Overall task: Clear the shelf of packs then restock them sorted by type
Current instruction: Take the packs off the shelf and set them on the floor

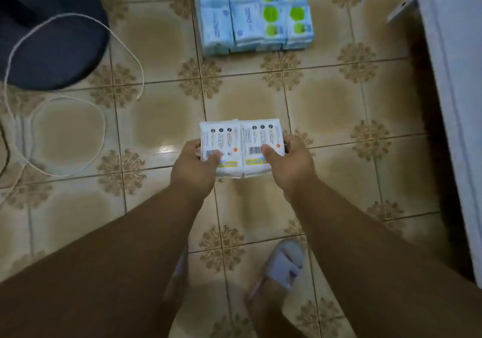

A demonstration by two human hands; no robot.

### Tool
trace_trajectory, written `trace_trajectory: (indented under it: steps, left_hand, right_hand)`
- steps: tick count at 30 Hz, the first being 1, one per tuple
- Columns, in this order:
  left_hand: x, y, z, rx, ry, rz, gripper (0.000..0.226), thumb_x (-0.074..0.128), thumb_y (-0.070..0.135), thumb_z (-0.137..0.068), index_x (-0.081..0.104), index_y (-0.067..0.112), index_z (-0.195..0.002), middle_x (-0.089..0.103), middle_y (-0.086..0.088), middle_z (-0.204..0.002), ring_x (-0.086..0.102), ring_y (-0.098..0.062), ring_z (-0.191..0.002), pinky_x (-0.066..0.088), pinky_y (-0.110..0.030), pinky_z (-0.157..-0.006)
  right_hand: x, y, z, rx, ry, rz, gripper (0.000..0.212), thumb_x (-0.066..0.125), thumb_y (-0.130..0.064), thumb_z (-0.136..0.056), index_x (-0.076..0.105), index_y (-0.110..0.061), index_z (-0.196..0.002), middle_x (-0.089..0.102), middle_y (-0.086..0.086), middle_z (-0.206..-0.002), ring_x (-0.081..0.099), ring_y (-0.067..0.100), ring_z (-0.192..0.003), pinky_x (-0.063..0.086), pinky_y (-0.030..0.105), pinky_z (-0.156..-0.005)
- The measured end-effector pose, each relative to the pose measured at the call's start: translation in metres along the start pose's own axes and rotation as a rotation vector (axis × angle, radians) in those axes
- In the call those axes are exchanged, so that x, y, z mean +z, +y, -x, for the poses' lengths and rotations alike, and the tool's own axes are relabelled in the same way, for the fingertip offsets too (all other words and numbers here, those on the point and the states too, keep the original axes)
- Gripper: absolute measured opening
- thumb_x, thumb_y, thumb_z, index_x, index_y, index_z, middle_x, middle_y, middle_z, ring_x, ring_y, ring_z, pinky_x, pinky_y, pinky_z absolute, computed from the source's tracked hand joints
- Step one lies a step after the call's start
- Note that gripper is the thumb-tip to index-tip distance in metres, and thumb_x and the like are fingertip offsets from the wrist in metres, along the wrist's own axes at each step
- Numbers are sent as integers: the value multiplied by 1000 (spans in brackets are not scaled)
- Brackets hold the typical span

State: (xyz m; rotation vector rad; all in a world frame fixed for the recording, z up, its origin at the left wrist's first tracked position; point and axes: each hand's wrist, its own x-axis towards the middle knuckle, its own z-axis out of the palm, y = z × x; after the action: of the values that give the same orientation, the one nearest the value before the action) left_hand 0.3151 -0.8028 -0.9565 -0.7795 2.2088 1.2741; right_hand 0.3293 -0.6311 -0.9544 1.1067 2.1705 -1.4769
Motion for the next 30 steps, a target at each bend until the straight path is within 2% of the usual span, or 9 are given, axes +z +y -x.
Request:
trace_trajectory:
  steps: [3, 5, 9, 12, 15, 18, 20, 24, 30]
  left_hand:
    - [42, -62, -63, -16, -14, -25, 39, 67, 30, -89, 57, 24, -126, 66, 1, -106, 65, -21, -94, 54, -36, -86]
    - [65, -91, -96, -22, -12, -49, 40, 68, 31, -88, 56, 24, -125, 63, 4, -107, 64, -22, -96, 56, -44, -85]
    - [90, -125, -146, 1, -10, -161, 43, 66, 30, -91, 54, 19, -130, 60, 4, -108, 60, -20, -93, 51, -31, -77]
    - [96, -132, -160, 31, -61, -282, 47, 64, 30, -92, 50, 15, -135, 63, -3, -119, 61, -23, -93, 51, -31, -65]
    - [84, -118, -140, -9, -115, -304, 53, 65, 25, -91, 47, 14, -140, 58, -8, -130, 62, -28, -104, 55, -38, -84]
    - [57, -73, -79, 35, -85, -377, 54, 64, 21, -87, 47, 13, -138, 56, -5, -125, 60, -25, -104, 51, -34, -89]
    - [34, -28, -17, 137, -113, -414, 52, 64, 21, -87, 48, 17, -136, 55, -7, -129, 58, -24, -112, 48, -35, -95]
    - [-26, 81, 129, 378, -136, -381, 42, 61, 17, -89, 52, 21, -130, 53, -6, -124, 58, -24, -108, 49, -38, -91]
    - [-121, 290, 317, 754, -122, -215, 34, 56, 15, -91, 56, 27, -122, 55, 7, -120, 57, -10, -98, 50, -33, -86]
  right_hand:
    - [41, 67, -61, -7, -12, 43, 35, 74, -33, -78, 65, -16, -108, 72, -1, -95, 71, 18, -86, 58, 46, -83]
    - [61, 98, -92, -19, -27, 69, 39, 73, -35, -78, 65, -16, -111, 72, -1, -99, 71, 18, -88, 58, 45, -84]
    - [90, 132, -144, -1, -91, 102, 32, 71, -24, -88, 64, -11, -116, 71, 3, -105, 70, 19, -93, 57, 41, -87]
    - [99, 139, -165, 3, -144, 200, 27, 67, -19, -90, 65, -7, -114, 70, 8, -110, 67, 20, -95, 53, 32, -86]
    - [87, 119, -142, 12, -216, 270, 38, 65, -21, -92, 58, -5, -126, 64, 5, -119, 61, 19, -104, 45, 22, -86]
    - [55, 75, -79, 0, -208, 290, 54, 66, -25, -92, 46, -7, -139, 58, 5, -124, 56, 22, -118, 38, 20, -96]
    - [27, 36, -23, -42, -195, 267, 55, 67, -25, -91, 46, -13, -140, 59, 8, -131, 58, 24, -118, 43, 32, -103]
    - [-57, -71, 105, -191, -98, 221, 48, 64, -20, -92, 50, -18, -138, 58, 3, -132, 56, 17, -119, 44, 37, -103]
    - [-238, -258, 282, -434, 228, 40, 38, 60, -16, -90, 55, -27, -127, 61, -9, -118, 59, 8, -105, 51, 39, -94]
